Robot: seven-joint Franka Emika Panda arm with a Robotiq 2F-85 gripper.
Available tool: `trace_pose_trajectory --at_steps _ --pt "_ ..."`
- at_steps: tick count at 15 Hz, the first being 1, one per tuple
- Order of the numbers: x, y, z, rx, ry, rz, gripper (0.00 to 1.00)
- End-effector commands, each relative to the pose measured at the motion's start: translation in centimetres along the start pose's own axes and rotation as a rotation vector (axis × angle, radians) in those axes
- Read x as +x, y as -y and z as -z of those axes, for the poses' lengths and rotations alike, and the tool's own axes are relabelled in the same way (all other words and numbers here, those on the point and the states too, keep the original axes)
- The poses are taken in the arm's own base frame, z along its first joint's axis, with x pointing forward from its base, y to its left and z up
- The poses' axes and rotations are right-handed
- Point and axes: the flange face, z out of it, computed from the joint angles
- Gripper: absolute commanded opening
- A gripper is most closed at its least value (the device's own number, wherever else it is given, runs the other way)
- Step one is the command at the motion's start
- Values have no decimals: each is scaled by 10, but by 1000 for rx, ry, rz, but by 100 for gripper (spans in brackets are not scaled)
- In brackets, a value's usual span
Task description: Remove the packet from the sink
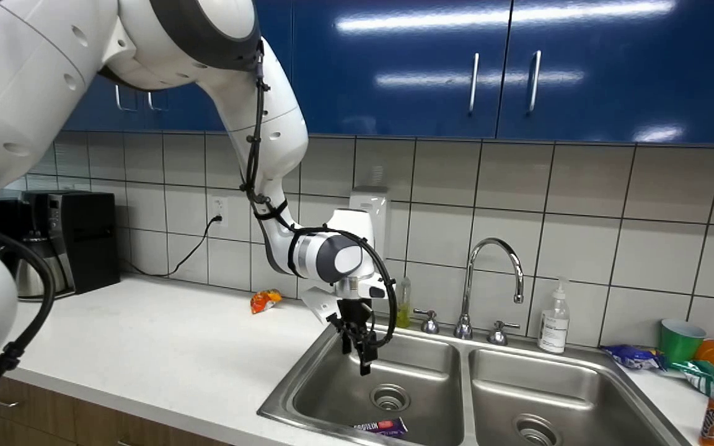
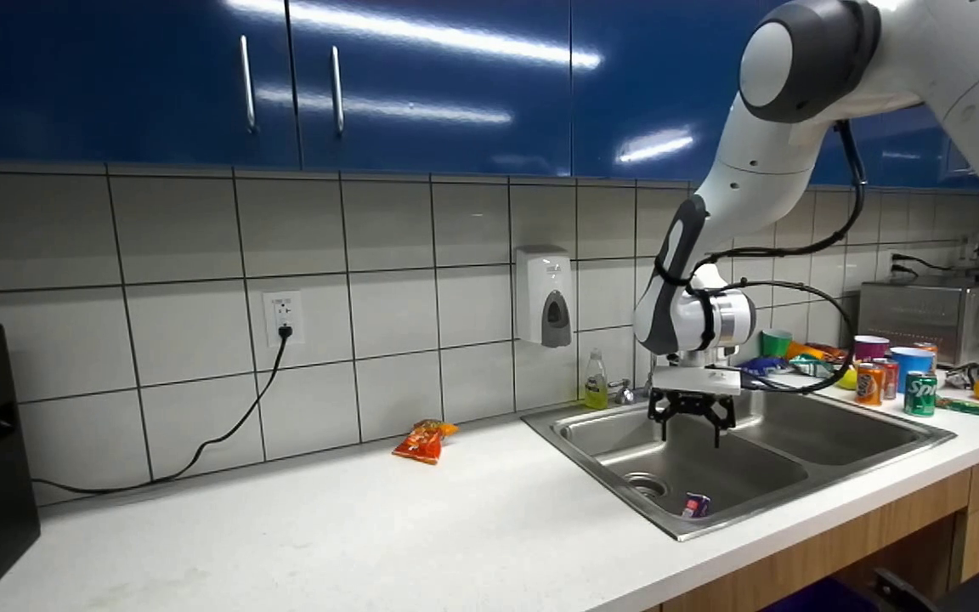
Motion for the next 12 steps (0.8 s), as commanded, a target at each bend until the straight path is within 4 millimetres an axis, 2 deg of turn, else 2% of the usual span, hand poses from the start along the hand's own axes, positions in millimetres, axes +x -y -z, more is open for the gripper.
trace_pose_trajectory --at_steps 1,12 --pt "13 0 -17 -6 -4 -61 100" --pt "18 -17 -72 -39 46 -136 100"
